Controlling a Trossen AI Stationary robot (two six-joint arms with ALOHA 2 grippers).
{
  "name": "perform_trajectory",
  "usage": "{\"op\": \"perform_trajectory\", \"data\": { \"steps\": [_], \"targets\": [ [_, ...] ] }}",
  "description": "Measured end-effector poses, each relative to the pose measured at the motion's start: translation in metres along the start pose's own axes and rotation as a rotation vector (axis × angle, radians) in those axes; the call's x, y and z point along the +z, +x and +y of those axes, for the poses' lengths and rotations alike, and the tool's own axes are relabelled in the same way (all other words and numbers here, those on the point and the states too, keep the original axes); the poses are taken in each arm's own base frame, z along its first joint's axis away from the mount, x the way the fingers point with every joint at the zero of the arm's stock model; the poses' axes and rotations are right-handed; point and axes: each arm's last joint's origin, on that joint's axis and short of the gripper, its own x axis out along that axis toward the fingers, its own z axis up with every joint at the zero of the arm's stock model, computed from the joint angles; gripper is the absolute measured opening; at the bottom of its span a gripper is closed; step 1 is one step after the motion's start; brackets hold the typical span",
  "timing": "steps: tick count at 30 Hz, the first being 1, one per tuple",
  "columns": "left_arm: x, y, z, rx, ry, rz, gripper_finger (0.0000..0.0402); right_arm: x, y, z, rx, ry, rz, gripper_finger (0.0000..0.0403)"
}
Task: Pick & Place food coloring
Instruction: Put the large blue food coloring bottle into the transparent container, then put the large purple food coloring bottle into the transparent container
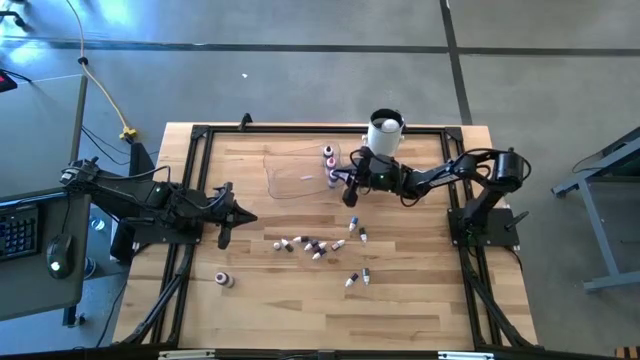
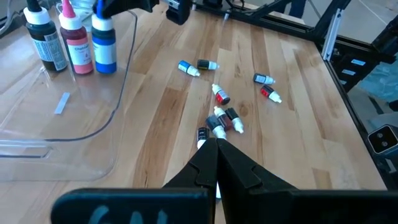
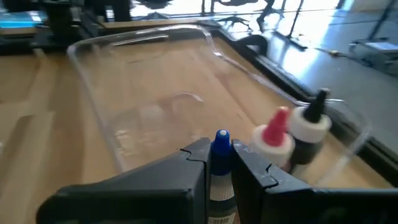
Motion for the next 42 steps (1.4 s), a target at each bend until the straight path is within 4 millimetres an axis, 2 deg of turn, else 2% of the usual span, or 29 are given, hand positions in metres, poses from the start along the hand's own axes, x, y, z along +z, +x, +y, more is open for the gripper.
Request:
{"op": "perform_trajectory", "data": {
  "steps": [8, 18, 23, 32, 35, 39, 42],
  "targets": [
    [0.000, 0.000, 0.000, 0.000, 0.000, 0.000, 0.0001, -0.004, 0.004, 0.000, -0.019, -0.001, -0.002, 0.0042],
    [0.000, 0.000, 0.000, -0.001, 0.000, 0.000, 0.0001, -0.003, 0.004, 0.000, -0.019, 0.007, -0.013, 0.0099],
    [0.000, 0.000, 0.000, -0.001, 0.000, 0.000, 0.0001, -0.001, 0.004, 0.000, -0.023, 0.008, -0.035, 0.0114],
    [0.000, 0.000, 0.000, -0.004, -0.006, 0.001, 0.0001, 0.041, -0.023, 0.018, 0.046, -0.067, -0.186, 0.0113],
    [0.000, 0.000, 0.000, -0.010, -0.025, 0.003, 0.0001, 0.054, -0.034, 0.030, 0.147, -0.077, -0.247, 0.0114],
    [0.000, 0.000, -0.001, -0.031, -0.032, 0.005, 0.0001, 0.061, -0.042, 0.052, 0.339, -0.100, -0.331, 0.0114],
    [0.003, 0.000, -0.002, -0.049, -0.034, -0.018, 0.0001, 0.068, -0.045, 0.065, 0.394, -0.137, -0.366, 0.0115]
  ]
}}
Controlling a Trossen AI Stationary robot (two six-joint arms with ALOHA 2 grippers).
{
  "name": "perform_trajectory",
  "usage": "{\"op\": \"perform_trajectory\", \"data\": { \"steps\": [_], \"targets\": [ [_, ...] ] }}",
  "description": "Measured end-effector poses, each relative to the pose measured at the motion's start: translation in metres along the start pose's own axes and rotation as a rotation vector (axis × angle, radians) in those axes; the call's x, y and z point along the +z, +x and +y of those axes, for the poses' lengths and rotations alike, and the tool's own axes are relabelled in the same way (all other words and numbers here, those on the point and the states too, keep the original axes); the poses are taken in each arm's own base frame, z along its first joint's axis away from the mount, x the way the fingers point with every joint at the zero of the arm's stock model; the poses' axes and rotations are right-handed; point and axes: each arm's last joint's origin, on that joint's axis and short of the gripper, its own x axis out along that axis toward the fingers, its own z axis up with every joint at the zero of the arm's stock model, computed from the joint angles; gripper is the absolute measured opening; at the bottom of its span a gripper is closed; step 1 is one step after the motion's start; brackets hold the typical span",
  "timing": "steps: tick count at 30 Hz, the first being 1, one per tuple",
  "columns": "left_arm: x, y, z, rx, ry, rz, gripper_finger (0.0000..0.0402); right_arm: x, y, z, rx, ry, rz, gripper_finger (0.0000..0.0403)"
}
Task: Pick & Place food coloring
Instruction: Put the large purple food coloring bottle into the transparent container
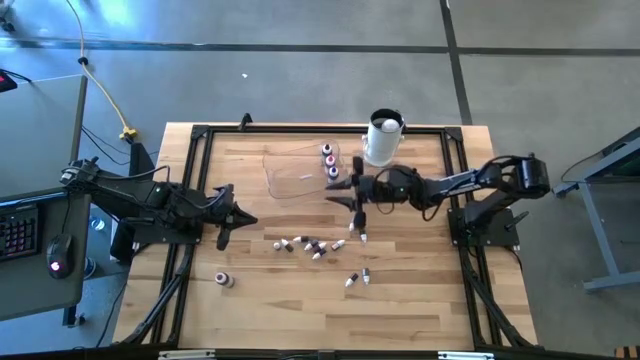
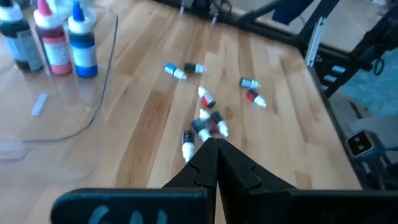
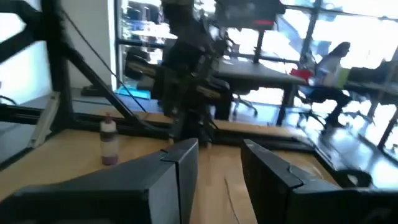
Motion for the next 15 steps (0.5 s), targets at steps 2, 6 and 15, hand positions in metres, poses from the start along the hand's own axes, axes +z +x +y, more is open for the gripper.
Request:
{"op": "perform_trajectory", "data": {
  "steps": [2, 6, 15],
  "targets": [
    [0.005, 0.000, -0.002, -0.016, 0.030, -0.048, 0.0001, 0.005, 0.004, 0.004, 0.003, -0.028, -0.001, 0.0115],
    [0.014, -0.002, -0.008, -0.115, 0.147, -0.109, 0.0009, 0.016, 0.012, 0.007, 0.016, -0.048, 0.001, 0.0115],
    [0.020, -0.008, -0.016, -0.340, 0.168, -0.068, 0.0099, 0.017, 0.016, 0.006, -0.012, -0.043, 0.060, 0.0115]
  ]
}}
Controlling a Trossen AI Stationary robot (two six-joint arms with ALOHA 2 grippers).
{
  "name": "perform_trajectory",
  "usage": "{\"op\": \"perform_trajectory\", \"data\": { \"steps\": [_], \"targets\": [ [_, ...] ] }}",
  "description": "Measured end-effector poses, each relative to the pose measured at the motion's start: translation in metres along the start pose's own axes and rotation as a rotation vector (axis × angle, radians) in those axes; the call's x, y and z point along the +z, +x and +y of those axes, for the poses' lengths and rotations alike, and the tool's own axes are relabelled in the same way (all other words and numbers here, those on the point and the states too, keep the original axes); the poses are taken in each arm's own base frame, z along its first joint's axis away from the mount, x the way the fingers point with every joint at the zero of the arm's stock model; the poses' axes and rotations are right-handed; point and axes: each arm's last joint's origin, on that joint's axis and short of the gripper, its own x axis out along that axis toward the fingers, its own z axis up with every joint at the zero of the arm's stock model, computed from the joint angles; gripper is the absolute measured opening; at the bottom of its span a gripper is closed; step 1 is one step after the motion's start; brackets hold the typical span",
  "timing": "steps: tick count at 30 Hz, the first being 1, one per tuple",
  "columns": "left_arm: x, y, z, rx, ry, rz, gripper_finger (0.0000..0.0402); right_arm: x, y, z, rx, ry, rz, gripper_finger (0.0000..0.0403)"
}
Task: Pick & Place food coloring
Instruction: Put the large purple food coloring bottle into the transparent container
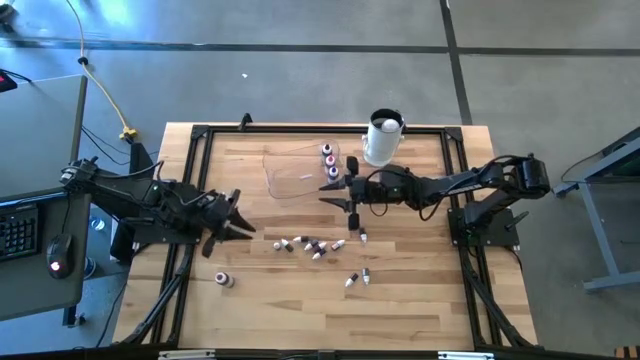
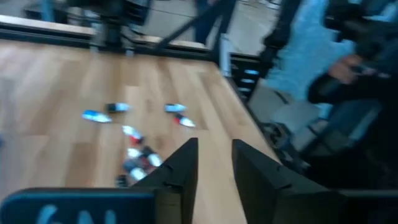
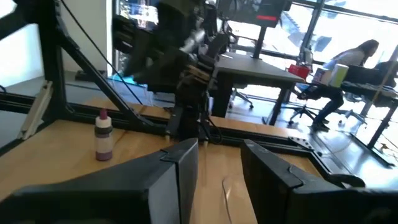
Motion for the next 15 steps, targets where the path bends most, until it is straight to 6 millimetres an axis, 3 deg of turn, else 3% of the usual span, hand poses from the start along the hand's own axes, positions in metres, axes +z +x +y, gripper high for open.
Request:
{"op": "perform_trajectory", "data": {
  "steps": [9, 15],
  "targets": [
    [-0.007, 0.018, -0.008, -0.178, -0.015, 0.119, 0.0115, -0.001, 0.000, 0.000, -0.012, 0.001, 0.012, 0.0115],
    [-0.009, 0.030, -0.030, -0.258, -0.012, 0.201, 0.0115, -0.005, 0.000, 0.000, -0.006, 0.003, 0.048, 0.0115]
  ]
}}
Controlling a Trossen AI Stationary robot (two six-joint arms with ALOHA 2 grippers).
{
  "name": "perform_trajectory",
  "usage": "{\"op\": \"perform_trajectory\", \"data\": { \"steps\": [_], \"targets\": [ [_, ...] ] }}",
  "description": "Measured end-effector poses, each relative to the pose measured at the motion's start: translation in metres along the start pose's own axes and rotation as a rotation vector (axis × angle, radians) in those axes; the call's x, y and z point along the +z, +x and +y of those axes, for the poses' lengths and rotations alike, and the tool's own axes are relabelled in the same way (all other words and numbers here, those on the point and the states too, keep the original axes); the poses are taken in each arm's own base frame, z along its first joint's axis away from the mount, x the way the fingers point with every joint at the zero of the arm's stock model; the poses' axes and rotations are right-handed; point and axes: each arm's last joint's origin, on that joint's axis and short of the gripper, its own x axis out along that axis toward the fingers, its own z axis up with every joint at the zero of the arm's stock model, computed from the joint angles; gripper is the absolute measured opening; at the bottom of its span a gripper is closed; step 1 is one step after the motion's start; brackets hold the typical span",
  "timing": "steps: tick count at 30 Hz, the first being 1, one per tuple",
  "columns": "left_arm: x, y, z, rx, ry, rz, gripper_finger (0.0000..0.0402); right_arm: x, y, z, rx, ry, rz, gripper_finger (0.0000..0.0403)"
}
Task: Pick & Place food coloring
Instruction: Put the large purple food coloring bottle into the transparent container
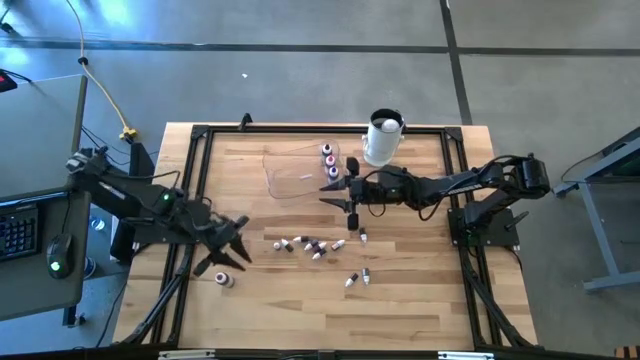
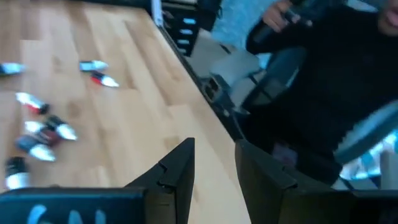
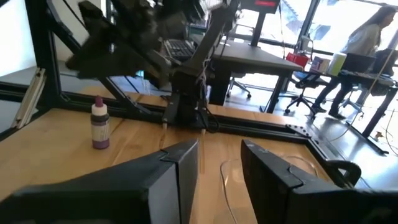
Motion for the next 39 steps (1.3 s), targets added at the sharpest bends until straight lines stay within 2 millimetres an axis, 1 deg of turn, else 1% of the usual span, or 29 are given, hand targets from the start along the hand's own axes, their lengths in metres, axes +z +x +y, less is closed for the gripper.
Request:
{"op": "perform_trajectory", "data": {
  "steps": [4, 7, 11, 16, 19, 24, 28, 32, 39],
  "targets": [
    [0.001, 0.006, -0.019, -0.064, 0.005, 0.047, 0.0115, -0.002, 0.000, 0.000, 0.003, 0.003, 0.022, 0.0115],
    [-0.005, 0.008, -0.032, -0.108, 0.033, 0.120, 0.0115, -0.003, 0.000, 0.000, 0.004, 0.004, 0.028, 0.0115],
    [-0.019, 0.006, -0.039, -0.088, 0.070, 0.233, 0.0115, -0.003, 0.000, 0.001, 0.006, 0.005, 0.033, 0.0114],
    [-0.035, 0.001, -0.038, 0.027, 0.114, 0.360, 0.0115, -0.003, 0.000, 0.001, 0.005, 0.005, 0.032, 0.0114],
    [-0.038, 0.000, -0.036, 0.073, 0.105, 0.389, 0.0115, -0.003, 0.000, 0.000, 0.005, 0.005, 0.031, 0.0114],
    [-0.039, 0.000, -0.036, 0.058, 0.090, 0.400, 0.0115, -0.003, 0.000, 0.000, 0.005, 0.005, 0.030, 0.0114],
    [-0.039, 0.000, -0.038, 0.019, 0.001, 0.421, 0.0115, -0.003, 0.000, 0.000, 0.005, 0.005, 0.030, 0.0114],
    [-0.041, -0.001, -0.037, 0.037, -0.067, 0.442, 0.0115, -0.003, 0.000, 0.000, 0.005, 0.005, 0.030, 0.0114],
    [-0.047, -0.004, -0.034, 0.080, -0.061, 0.500, 0.0115, -0.003, 0.000, 0.000, 0.005, 0.005, 0.031, 0.0114]
  ]
}}
